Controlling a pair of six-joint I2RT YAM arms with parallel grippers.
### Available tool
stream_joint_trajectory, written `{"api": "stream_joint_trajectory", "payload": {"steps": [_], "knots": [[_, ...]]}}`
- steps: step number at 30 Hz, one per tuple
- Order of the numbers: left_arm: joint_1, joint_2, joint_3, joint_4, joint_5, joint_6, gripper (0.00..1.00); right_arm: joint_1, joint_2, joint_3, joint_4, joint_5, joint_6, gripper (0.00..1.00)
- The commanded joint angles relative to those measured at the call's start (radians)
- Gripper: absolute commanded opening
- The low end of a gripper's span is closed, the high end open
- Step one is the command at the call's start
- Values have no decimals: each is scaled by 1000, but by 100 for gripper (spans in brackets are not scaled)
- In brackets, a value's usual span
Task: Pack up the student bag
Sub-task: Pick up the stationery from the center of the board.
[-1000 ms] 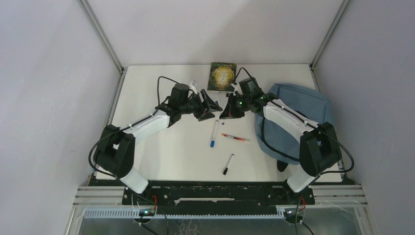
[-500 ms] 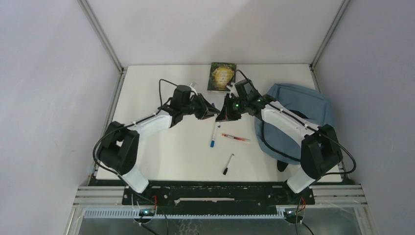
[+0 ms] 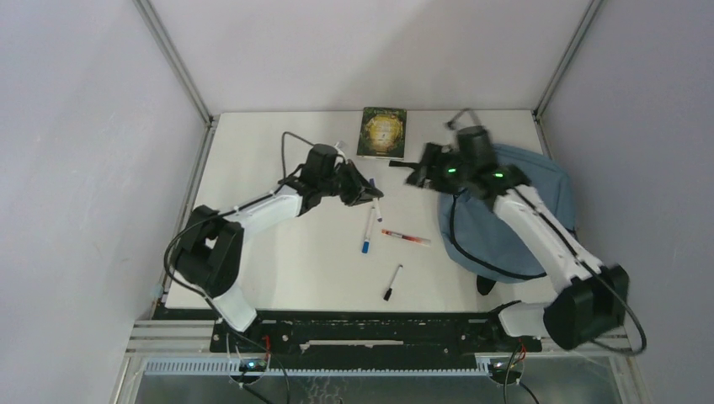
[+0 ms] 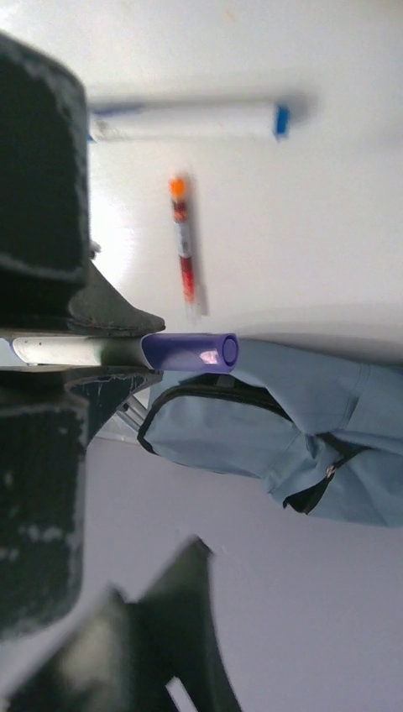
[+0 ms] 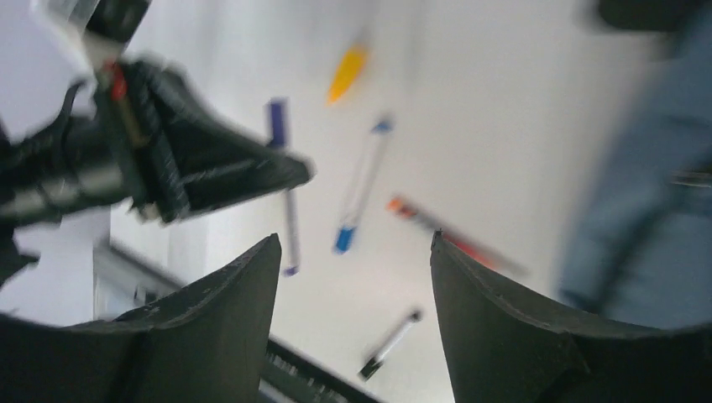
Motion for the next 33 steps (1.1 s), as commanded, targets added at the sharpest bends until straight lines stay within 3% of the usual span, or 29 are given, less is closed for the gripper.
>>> {"api": "stream_joint_trajectory", "payload": {"steps": [1, 4, 8, 11, 18, 24, 26, 30, 33], "knots": [[-100, 106, 281, -117, 18, 129, 0, -269, -172, -84, -85, 186, -32, 73], [-171, 184, 430, -198, 35, 189, 0, -432, -210, -134, -134, 293, -55, 74], [-223, 286, 612, -268, 116, 260, 0, -610, -226, -188, -139, 289, -50, 74], [-236, 309, 649, -279, 142, 276, 0, -686, -241, -233, -76, 245, -27, 70], [-236, 282, 626, -305, 101, 323, 0, -680, -168, -267, -10, 172, 13, 61], [-234, 282, 649, -330, 153, 396, 0, -689, -358, -441, 299, -413, 60, 64], [-234, 280, 652, -317, 210, 430, 0, -680, -402, -466, 346, -515, 121, 66], [-232, 291, 650, -315, 297, 463, 0, -622, -485, -510, 429, -549, 253, 68], [-234, 317, 660, -303, 381, 467, 0, -507, -509, -513, 448, -474, 301, 68]]}}
